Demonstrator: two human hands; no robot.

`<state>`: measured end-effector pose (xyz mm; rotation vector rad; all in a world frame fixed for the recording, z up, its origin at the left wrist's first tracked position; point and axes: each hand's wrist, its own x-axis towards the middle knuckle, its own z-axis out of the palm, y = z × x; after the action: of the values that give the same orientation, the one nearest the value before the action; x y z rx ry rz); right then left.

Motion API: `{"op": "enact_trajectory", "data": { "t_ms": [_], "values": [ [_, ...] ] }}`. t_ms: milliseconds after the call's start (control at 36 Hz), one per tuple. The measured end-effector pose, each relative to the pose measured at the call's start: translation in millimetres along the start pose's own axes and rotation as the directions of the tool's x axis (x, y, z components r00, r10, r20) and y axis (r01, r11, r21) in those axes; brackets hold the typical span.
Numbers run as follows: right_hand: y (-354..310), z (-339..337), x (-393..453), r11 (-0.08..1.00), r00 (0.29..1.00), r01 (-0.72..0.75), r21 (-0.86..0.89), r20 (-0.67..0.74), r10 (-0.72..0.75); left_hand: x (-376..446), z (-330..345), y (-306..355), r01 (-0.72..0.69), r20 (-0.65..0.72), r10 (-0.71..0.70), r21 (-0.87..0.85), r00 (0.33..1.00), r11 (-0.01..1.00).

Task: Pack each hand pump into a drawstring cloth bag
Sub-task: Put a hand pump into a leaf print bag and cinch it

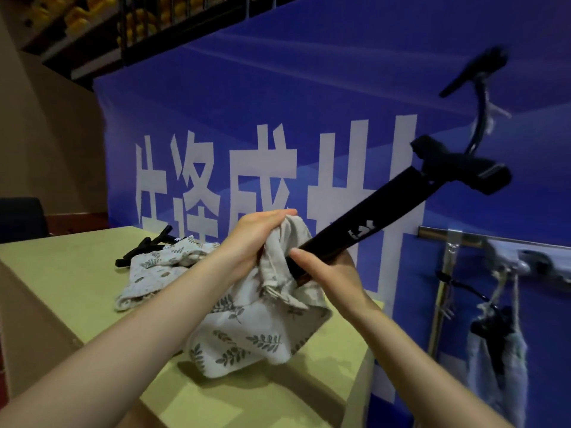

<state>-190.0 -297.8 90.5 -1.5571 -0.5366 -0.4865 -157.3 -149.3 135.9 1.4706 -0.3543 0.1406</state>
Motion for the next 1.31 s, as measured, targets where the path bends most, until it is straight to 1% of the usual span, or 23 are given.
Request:
{"op": "enact_trajectory", "data": {
  "t_ms": [83, 222, 250, 306, 333, 361, 417, 500, 556, 583, 639, 722, 778, 806, 833, 889, 917, 944, 1000, 1083, 1139, 1222, 1306],
  "values": [
    [-3.2, 1.8, -3.0, 1.0, 1.0, 0.012, -0.023, 0.013, -0.012, 1.9, -1.9, 0.5, 0.022, 0.009, -0.022, -0.092, 1.0, 0.995],
    [3.7, 2.7, 5.5, 0.973, 0.983, 0.019, -0.229, -0.173, -0.06, -3.1, 5.0, 3.1, 0.106, 0.123, -0.069, -0.326, 0.99, 0.939],
    [1.4, 3.7, 4.8, 0.98, 0.985, 0.003, -0.199, -0.17, -0.038, -5.6, 6.8, 4.4, 0.12, 0.154, -0.069, -0.351, 0.986, 0.929],
    [-3.3, 4.1, 2.3, 0.999, 0.993, -0.045, 0.014, -0.105, 0.046, -9.3, 9.1, 6.7, 0.129, 0.208, -0.052, -0.377, 0.977, 0.917],
    [-3.0, 3.1, 2.1, 0.989, 0.994, -0.085, 0.12, -0.061, 0.093, -10.3, 9.0, 7.9, 0.121, 0.216, -0.04, -0.377, 0.976, 0.918],
    [-4.7, 2.2, 1.2, 0.979, 0.993, -0.107, 0.173, -0.028, 0.113, -10.3, 8.3, 8.6, 0.102, 0.213, -0.024, -0.365, 0.977, 0.925],
    [-3.0, 0.8, 1.2, 0.989, 0.996, -0.078, 0.125, -0.033, 0.083, -8.9, 5.6, 8.7, 0.054, 0.187, 0.008, -0.322, 0.982, 0.945],
    [1.0, 0.4, 3.0, 0.997, 0.995, -0.037, 0.065, -0.086, 0.042, -7.4, -0.4, 5.8, -0.019, 0.128, 0.051, -0.238, 0.99, 0.971],
    [2.7, 0.6, 6.0, 0.999, 0.992, -0.024, 0.043, -0.121, 0.029, -8.4, -5.1, 0.0, -0.047, 0.086, 0.059, -0.137, 0.995, 0.989],
    [2.7, 0.9, 7.7, 1.0, 0.991, -0.019, 0.024, -0.133, 0.022, -9.9, -7.4, -3.4, -0.055, 0.059, 0.058, -0.053, 0.997, 0.997],
    [3.5, 0.7, 12.1, 1.0, 0.988, -0.005, -0.024, -0.155, 0.001, -15.2, -10.2, -9.2, -0.039, 0.0, 0.04, 0.132, 0.999, 0.99],
    [6.7, 0.6, 20.3, 0.991, 0.982, -0.004, -0.132, -0.188, -0.021, -26.0, -16.5, -18.9, 0.007, -0.125, 0.045, 0.388, 0.991, 0.922],
    [8.6, 1.7, 26.0, 0.986, 0.98, -0.029, -0.164, -0.197, -0.004, -34.5, -21.9, -25.2, 0.054, -0.185, 0.04, 0.475, 0.982, 0.879],
    [9.6, 2.4, 28.7, 0.986, 0.98, -0.042, -0.161, -0.198, 0.009, -38.6, -24.3, -27.3, 0.105, -0.192, -0.014, 0.471, 0.981, 0.876],
    [10.7, 3.1, 31.3, 0.986, 0.98, -0.05, -0.159, -0.2, 0.018, -43.2, -25.6, -28.4, 0.169, -0.176, -0.1, 0.445, 0.979, 0.88],
    [12.1, 5.2, 34.1, 0.983, 0.981, -0.058, -0.174, -0.193, 0.024, -52.4, -24.8, -29.0, 0.29, -0.074, -0.283, 0.366, 0.956, 0.884],
    [12.5, 7.0, 34.3, 0.982, 0.982, -0.062, -0.179, -0.185, 0.028, -55.3, -23.6, -29.5, 0.324, -0.01, -0.338, 0.316, 0.941, 0.892],
    [13.3, 8.8, 34.2, 0.982, 0.984, -0.062, -0.179, -0.175, 0.03, -57.0, -21.5, -29.8, 0.338, 0.04, -0.36, 0.26, 0.932, 0.904],
    [15.9, 13.9, 32.8, 0.984, 0.986, -0.067, -0.163, -0.163, 0.041, -58.5, -17.7, -31.4, 0.331, 0.069, -0.344, 0.147, 0.936, 0.932],
    [19.3, 19.8, 28.5, 0.981, 0.979, -0.129, -0.145, -0.179, 0.103, -57.6, -11.6, -32.7, 0.291, 0.04, -0.29, -0.008, 0.956, 0.957],
    [21.4, 20.6, 25.5, 0.98, 0.975, -0.157, -0.123, -0.176, 0.134, -54.5, -10.6, -31.9, 0.264, 0.012, -0.266, -0.166, 0.964, 0.95],
    [24.3, 16.3, 23.2, 0.981, 0.975, -0.17, -0.096, -0.163, 0.153, -48.1, -17.4, -27.3, 0.24, -0.011, -0.277, -0.466, 0.961, 0.851],
    [23.4, 7.3, 26.3, 0.974, 0.97, -0.2, -0.106, -0.164, 0.181, -45.6, -25.2, -20.3, 0.258, 0.01, -0.323, -0.627, 0.946, 0.735]
  ]
}}
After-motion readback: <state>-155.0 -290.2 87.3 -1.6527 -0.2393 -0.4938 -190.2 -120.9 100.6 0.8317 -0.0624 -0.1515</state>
